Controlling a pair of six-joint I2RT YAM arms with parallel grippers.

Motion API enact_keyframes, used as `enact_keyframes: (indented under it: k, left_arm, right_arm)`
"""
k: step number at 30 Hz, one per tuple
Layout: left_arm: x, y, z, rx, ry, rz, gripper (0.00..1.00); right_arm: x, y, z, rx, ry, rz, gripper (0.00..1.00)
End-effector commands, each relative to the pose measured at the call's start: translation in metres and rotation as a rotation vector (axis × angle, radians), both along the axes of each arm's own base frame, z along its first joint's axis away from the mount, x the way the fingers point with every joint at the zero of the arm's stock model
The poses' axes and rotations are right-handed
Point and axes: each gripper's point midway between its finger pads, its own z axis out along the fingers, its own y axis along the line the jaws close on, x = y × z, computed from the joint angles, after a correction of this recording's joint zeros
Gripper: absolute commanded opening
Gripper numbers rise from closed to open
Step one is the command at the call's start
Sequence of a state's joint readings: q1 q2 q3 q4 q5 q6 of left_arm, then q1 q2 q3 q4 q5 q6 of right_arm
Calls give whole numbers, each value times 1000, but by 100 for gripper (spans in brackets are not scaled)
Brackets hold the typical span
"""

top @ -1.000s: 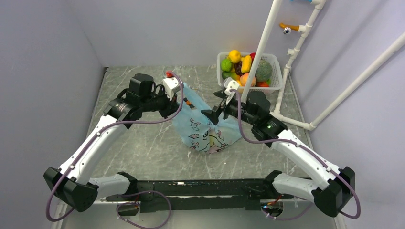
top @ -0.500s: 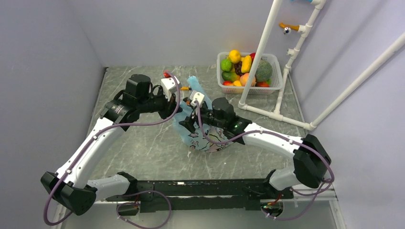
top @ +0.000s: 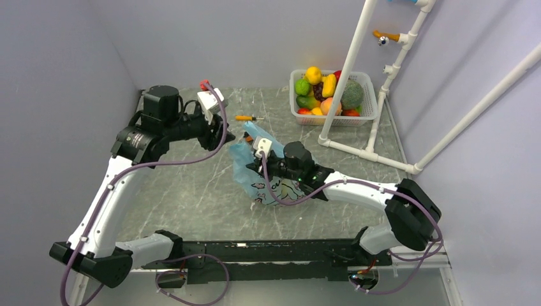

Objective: Place the fake fruits into the plastic bag and tie a complex knot

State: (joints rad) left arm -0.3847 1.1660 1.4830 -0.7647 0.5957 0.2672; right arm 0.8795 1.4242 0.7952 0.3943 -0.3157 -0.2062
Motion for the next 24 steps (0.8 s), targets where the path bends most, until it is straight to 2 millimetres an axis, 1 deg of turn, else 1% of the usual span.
enact_keyframes:
  k: [1,2,4,6,8,9,10,12,13,14,15,16,17,18,19,20,22,24]
  left_arm:
    - [-24,-4,-5,12,12,-119,60]
    - [-26,-7,-9,2,40,-131,65]
    - [-29,-11,-17,-8,96,-148,70]
    - [-23,-11,-29,1,137,-128,68]
    - [-17,-10,-39,19,165,-106,62]
    - [-16,-12,-42,23,175,-112,56]
    - [-18,-14,-42,23,186,-131,43]
    - [-25,-20,-34,-3,210,-180,11]
    - [-28,-23,-29,-25,220,-200,0]
    - [-32,-26,-25,-49,228,-214,0]
    - [-33,-28,-23,-73,238,-216,0]
    - [-34,-30,-21,-100,247,-210,0]
    - [-34,-31,-21,-119,256,-196,0]
    - [-34,-31,-20,-136,259,-185,0]
    - [-33,-31,-21,-150,264,-169,0]
    - [-33,-31,-21,-161,264,-152,0]
    - [-29,-30,-22,-173,259,-119,0]
    - [-27,-29,-21,-181,254,-102,0]
  right_arm:
    - [-3,3,32,71,-57,27,0]
    - [-4,3,33,74,-55,26,0]
    - [-4,3,34,77,-53,30,0]
    - [-5,2,36,83,-60,29,0]
    - [-6,1,38,86,-65,30,0]
    - [-6,1,38,86,-67,31,0]
    - [-5,1,38,84,-68,30,0]
    - [-4,0,35,82,-69,25,0]
    - [-2,-1,34,81,-68,22,0]
    - [0,-2,34,83,-68,14,0]
    - [1,-3,36,90,-65,4,16]
    - [1,-2,38,97,-59,-3,41]
    - [3,-3,44,112,-54,-14,64]
    - [4,-2,49,130,-39,-30,84]
    - [5,-2,56,159,-12,-51,95]
    - [6,-1,64,188,6,-65,99]
    - [7,4,81,250,29,-76,100]
    - [7,13,94,307,56,-80,100]
